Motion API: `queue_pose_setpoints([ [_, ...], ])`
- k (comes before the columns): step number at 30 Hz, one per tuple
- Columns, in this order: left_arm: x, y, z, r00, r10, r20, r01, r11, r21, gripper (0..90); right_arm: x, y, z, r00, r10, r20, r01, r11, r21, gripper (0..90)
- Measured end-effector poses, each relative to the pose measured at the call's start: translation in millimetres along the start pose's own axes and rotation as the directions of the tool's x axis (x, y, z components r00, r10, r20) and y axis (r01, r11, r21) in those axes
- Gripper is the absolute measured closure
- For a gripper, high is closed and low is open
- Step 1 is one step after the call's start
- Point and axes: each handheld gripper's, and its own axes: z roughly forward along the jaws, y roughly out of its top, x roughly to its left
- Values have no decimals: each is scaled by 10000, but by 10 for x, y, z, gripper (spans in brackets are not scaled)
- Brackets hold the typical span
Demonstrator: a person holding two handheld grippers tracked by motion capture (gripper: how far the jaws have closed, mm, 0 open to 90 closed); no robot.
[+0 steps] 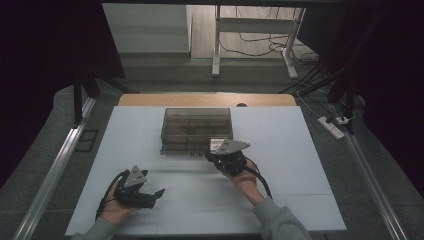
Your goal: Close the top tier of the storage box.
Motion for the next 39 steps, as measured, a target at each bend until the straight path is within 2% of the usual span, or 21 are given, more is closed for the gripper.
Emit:
queue_pose_setpoints([
  [39, 1, -1, 3, 10000, -7, 27, 7, 10000, 16, 113, -150, 46, 99, 9985, 260, 483, -247, 9994, -261, 896],
])
